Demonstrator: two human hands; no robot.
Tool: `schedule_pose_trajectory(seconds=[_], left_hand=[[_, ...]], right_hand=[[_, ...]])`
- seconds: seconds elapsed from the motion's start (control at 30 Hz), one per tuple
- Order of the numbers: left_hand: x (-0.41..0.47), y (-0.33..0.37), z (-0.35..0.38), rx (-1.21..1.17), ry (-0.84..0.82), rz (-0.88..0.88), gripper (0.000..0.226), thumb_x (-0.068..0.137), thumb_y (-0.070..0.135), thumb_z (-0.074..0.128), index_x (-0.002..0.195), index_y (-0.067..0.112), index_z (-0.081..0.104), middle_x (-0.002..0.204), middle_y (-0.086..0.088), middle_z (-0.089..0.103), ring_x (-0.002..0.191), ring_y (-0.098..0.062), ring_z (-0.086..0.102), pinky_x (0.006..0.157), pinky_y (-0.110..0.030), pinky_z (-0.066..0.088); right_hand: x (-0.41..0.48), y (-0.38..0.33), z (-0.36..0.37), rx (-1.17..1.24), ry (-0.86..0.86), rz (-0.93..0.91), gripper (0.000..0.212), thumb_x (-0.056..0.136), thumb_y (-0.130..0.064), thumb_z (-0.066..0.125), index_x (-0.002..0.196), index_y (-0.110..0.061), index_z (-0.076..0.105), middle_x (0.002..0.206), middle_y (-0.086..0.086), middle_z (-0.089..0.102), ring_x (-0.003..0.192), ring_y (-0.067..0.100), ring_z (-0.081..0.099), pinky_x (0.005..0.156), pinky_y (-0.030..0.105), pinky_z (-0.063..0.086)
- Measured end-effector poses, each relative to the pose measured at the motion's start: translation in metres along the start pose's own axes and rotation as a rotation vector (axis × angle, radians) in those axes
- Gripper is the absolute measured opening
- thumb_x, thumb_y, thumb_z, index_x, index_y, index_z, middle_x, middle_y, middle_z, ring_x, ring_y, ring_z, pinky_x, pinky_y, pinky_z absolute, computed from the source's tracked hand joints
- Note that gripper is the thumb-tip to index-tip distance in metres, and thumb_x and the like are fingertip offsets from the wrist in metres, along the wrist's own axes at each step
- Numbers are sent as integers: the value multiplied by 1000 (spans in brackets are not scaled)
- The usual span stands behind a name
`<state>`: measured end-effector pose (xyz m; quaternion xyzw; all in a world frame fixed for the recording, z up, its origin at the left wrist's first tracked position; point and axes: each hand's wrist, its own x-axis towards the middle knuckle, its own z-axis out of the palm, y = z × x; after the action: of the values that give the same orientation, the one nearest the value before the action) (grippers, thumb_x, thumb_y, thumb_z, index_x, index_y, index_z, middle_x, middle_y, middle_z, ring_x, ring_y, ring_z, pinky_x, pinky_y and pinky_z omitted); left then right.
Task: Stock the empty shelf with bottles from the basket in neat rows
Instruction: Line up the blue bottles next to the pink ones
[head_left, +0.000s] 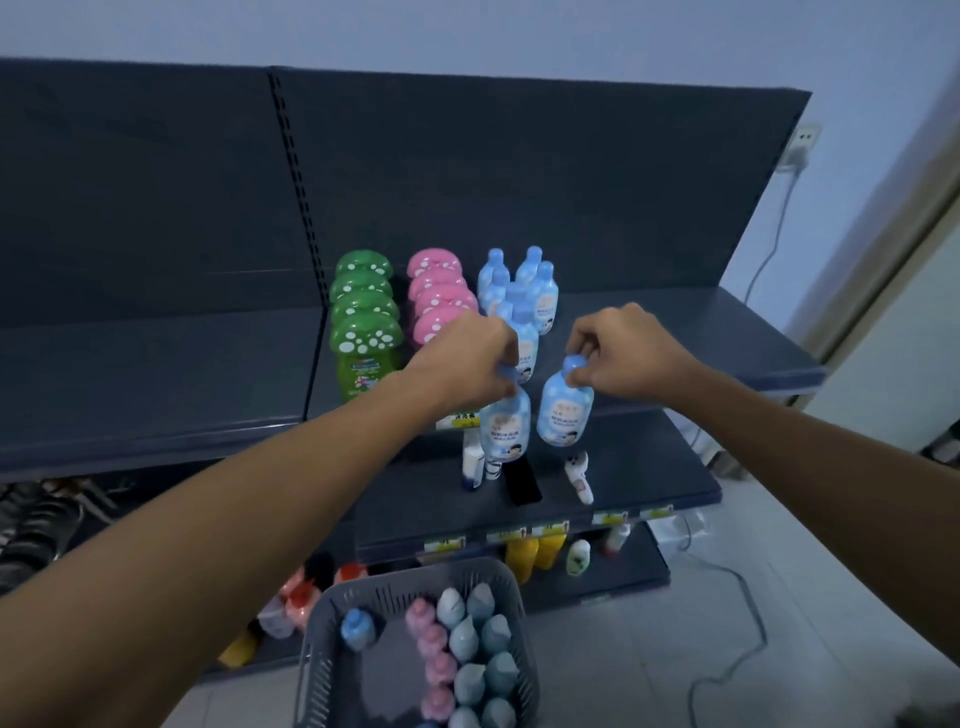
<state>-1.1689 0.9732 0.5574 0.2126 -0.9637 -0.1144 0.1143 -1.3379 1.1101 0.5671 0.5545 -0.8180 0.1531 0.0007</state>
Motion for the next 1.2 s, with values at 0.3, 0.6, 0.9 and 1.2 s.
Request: schedule_pose_trajectory(seconds=[0.3,0.6,0.9,1.2], left_hand=[[48,34,7,23,54,-55,24,77,27,81,99,18,75,89,2,73,83,-16,65,74,-39,60],[97,50,12,17,72,-131,28,75,29,85,101,20,79,95,5,76,87,-14,67,80,-35,59],[131,46,30,-10,139,-219,31,75,29,86,103,20,79,97,5,76,89,-14,68,82,-35,59],[162,38,42,-65,168,-282,26,73,29,85,97,21,78,90,6,74,87,-15,67,82,-35,58]], right_hand=[[45,62,-20,30,-10,-81,18,65,-31,84,76,-29,69,71,-17,67,70,0,66,70,36,61],[102,98,-23,34,-39,-138,21,66,-30,84,83,-28,71,78,-16,68,81,9,66,76,39,59],[150,117,-8,66,-64,-208,20,66,-33,85,80,-28,70,78,-16,67,80,9,66,77,39,59],[189,129,11,110,-84,-236,21,67,-32,86,81,-28,71,80,-16,67,85,12,65,78,40,59]])
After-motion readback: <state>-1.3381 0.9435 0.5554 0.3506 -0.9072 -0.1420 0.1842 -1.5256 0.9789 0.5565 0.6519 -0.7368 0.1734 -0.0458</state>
